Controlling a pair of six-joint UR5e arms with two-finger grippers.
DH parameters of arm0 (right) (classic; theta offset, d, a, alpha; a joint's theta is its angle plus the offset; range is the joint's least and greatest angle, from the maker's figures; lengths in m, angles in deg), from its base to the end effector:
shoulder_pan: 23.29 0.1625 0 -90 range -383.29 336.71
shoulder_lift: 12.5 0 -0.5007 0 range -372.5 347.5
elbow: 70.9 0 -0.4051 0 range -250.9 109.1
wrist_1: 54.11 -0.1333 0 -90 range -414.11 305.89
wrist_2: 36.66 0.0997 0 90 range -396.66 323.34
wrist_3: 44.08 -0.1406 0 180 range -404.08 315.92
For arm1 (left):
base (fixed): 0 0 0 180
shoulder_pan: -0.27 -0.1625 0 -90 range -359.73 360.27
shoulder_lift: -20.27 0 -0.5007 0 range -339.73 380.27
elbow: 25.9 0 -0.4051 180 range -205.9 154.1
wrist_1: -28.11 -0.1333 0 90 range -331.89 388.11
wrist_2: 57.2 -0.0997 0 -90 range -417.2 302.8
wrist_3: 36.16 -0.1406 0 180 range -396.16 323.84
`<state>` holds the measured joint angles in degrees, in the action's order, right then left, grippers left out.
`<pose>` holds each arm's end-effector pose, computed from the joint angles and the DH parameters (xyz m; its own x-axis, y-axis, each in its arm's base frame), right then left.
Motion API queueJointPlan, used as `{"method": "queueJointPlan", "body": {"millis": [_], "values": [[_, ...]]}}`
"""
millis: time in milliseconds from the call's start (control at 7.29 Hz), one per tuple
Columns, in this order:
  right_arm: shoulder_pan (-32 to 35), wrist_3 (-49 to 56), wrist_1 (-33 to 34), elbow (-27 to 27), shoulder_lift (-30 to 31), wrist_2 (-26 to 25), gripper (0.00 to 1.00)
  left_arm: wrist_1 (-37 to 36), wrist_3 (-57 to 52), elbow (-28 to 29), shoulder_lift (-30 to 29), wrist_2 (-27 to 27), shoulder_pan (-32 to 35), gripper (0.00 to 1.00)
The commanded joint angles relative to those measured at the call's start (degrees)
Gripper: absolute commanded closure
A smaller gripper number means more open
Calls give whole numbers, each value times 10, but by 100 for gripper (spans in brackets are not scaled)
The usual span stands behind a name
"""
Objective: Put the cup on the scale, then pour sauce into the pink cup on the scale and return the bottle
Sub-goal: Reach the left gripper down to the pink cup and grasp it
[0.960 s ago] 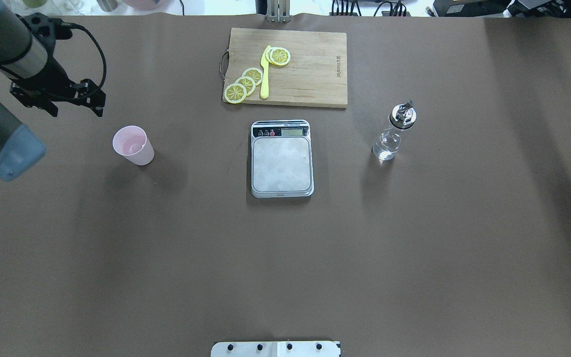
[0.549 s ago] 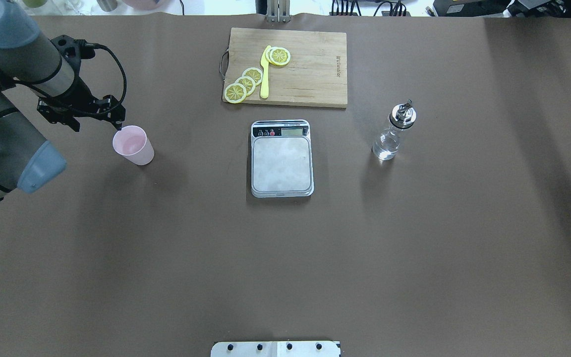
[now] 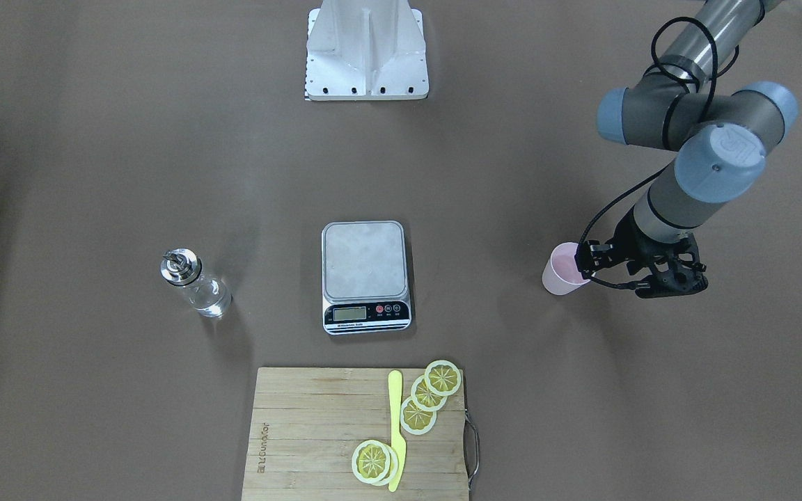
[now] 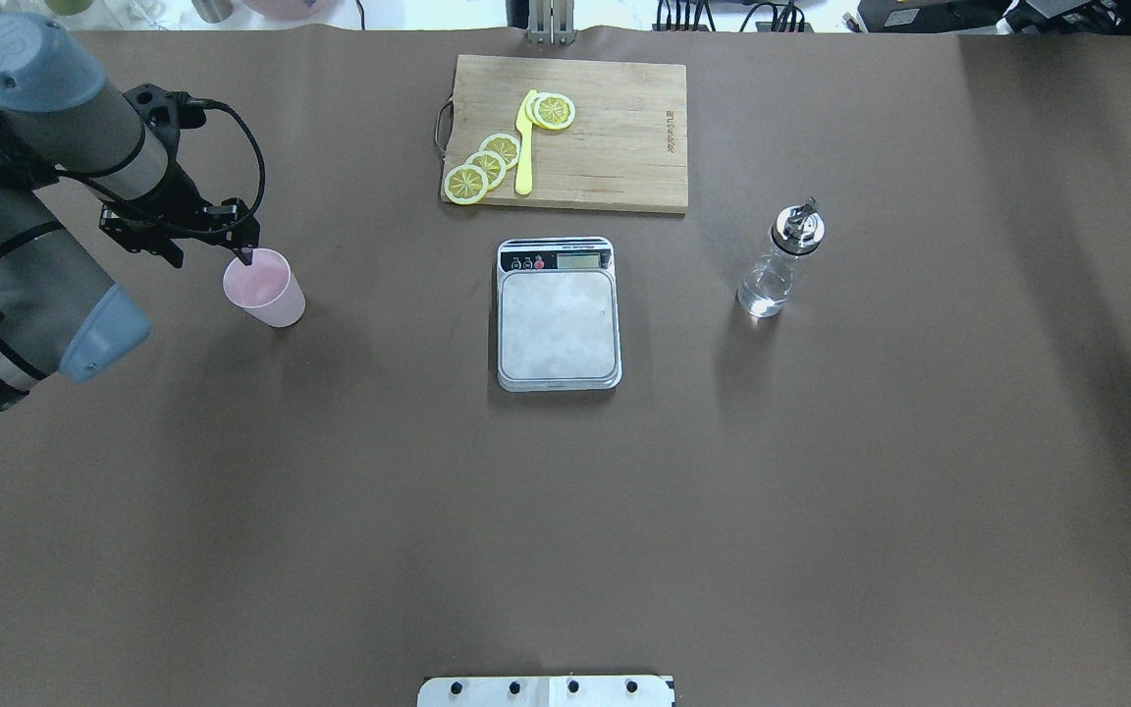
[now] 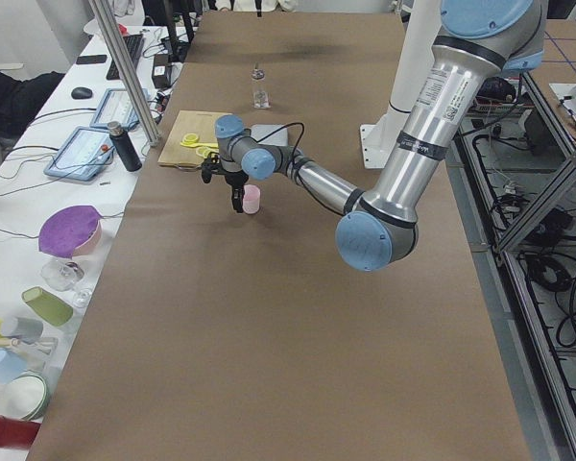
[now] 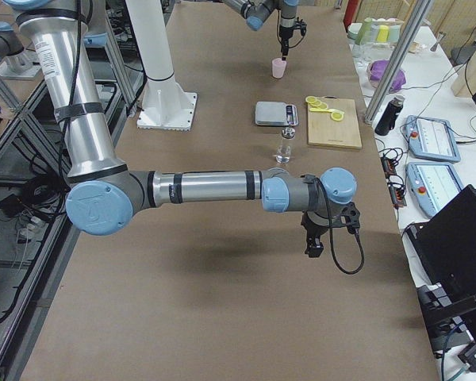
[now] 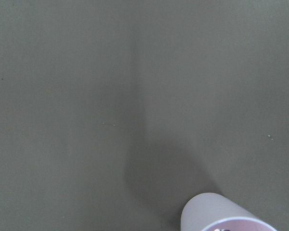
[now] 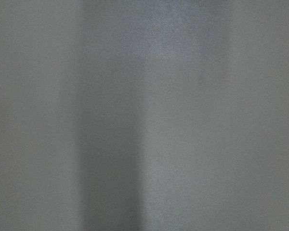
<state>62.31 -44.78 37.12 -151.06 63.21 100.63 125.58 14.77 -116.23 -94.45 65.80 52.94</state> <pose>-0.0186 -0.6328 0.7059 0.6740 -0.0810 0.7343 0.0684 0.9965 0.0472 0.3938 -0.6100 0.4916 0.7054 -0.0533 -0.7068 0.0576 0.9982 -0.0177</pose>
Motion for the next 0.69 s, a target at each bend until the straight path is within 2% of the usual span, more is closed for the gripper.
{"method": "queueJointPlan", "body": {"millis": [0, 137, 411, 549], "values": [[0, 0, 0, 1, 0, 0, 0, 1, 17, -2, 0, 0, -13, 18], [0, 0, 0, 1, 0, 0, 0, 2, 18, 1, 0, -2, -23, 42], [0, 0, 0, 0, 0, 0, 0, 2, 34, 0, 0, -4, -26, 99], [0, 0, 0, -1, 0, 0, 0, 9, 64, -3, 0, -5, -28, 100]]}}
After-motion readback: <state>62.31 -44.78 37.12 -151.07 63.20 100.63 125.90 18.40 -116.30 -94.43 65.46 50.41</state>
